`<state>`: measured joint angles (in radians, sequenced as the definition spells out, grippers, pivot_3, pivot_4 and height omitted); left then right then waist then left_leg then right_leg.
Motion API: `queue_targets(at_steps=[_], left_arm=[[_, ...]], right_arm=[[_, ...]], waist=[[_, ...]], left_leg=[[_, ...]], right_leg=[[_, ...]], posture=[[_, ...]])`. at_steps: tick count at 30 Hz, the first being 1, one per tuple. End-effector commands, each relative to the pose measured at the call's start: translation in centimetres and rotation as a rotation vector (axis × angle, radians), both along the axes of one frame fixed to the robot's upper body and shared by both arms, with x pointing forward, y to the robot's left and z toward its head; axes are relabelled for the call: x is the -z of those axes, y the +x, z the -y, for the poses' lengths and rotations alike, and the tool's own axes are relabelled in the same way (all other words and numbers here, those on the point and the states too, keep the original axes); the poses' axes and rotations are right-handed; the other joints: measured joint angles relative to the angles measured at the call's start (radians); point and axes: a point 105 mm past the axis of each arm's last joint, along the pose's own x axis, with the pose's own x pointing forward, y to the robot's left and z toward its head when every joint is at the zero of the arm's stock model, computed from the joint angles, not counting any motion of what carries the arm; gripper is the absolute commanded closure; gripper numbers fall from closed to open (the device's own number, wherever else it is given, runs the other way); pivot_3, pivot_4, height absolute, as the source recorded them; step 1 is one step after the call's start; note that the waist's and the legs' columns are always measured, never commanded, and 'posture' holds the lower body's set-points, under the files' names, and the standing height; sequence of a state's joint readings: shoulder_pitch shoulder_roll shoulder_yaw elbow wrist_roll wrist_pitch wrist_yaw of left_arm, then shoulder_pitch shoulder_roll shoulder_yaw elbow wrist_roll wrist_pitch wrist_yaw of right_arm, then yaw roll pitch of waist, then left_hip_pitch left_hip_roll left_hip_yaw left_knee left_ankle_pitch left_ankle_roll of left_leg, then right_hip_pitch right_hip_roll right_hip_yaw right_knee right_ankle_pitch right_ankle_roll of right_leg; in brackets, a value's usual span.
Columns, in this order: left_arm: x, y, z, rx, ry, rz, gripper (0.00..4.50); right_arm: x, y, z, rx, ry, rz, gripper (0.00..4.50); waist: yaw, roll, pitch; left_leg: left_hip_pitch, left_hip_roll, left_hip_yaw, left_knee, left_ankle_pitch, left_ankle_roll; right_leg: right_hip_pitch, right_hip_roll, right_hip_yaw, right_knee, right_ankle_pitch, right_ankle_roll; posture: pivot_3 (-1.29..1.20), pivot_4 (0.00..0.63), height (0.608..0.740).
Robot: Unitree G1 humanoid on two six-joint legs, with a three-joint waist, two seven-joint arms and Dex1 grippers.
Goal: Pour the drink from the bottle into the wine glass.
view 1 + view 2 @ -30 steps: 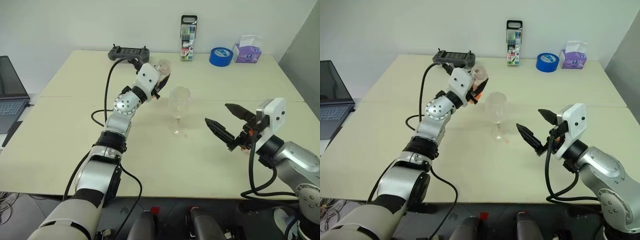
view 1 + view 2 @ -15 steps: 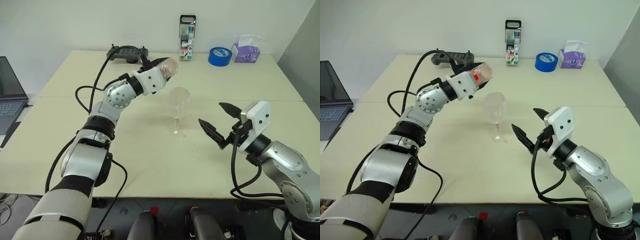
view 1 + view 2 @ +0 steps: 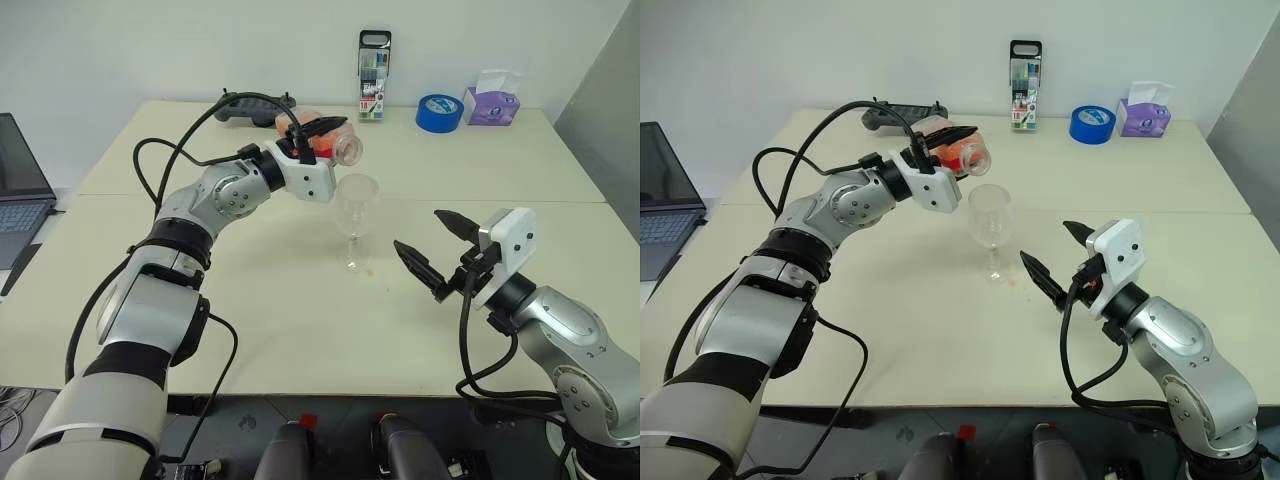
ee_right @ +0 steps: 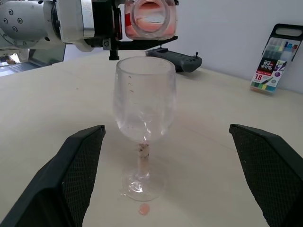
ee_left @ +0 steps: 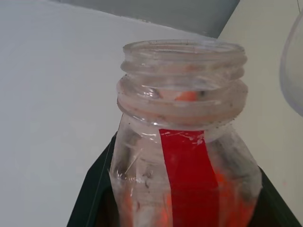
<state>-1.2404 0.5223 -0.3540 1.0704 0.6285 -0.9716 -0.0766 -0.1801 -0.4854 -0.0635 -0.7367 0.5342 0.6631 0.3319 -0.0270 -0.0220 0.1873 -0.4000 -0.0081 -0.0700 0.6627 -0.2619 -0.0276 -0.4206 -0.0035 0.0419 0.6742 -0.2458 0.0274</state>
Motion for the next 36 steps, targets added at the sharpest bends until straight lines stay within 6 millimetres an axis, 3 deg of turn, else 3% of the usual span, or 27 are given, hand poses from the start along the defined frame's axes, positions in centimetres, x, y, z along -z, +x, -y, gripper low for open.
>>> queue_targets(at_steps=[1, 12, 36], left_arm=[[-2.48, -0.67, 0.33, 0.025, 0.018, 0.117, 2.79], [-2.47, -1.08, 0.62, 0.043, 0.085, 0.22, 2.79], [-2.06, -0.41, 0.72, 0.01, 0.131, 0.246, 2.79]], right_arm=[[-1.1, -0.29, 0.09, -0.009, 0.023, 0.047, 0.0], [-1.22, -0.2, -0.18, -0.003, 0.032, 0.052, 0.0], [-1.22, -0.52, -0.4, 0.002, 0.004, 0.063, 0.0]], waist=[[0.0, 0.0, 0.0], [0.0, 0.0, 0.0], [0.0, 0.0, 0.0]], left_leg=[[0.0, 0.0, 0.0, 0.0, 0.0, 0.0], [0.0, 0.0, 0.0, 0.0, 0.0, 0.0], [0.0, 0.0, 0.001, 0.001, 0.0, 0.0]], right_leg=[[0.0, 0.0, 0.0, 0.0, 0.0, 0.0], [0.0, 0.0, 0.0, 0.0, 0.0, 0.0], [0.0, 0.0, 0.0, 0.002, 0.0, 0.0]], posture=[[0.0, 0.15, 0.74], [0.0, 0.15, 0.74], [0.0, 0.15, 0.74]])
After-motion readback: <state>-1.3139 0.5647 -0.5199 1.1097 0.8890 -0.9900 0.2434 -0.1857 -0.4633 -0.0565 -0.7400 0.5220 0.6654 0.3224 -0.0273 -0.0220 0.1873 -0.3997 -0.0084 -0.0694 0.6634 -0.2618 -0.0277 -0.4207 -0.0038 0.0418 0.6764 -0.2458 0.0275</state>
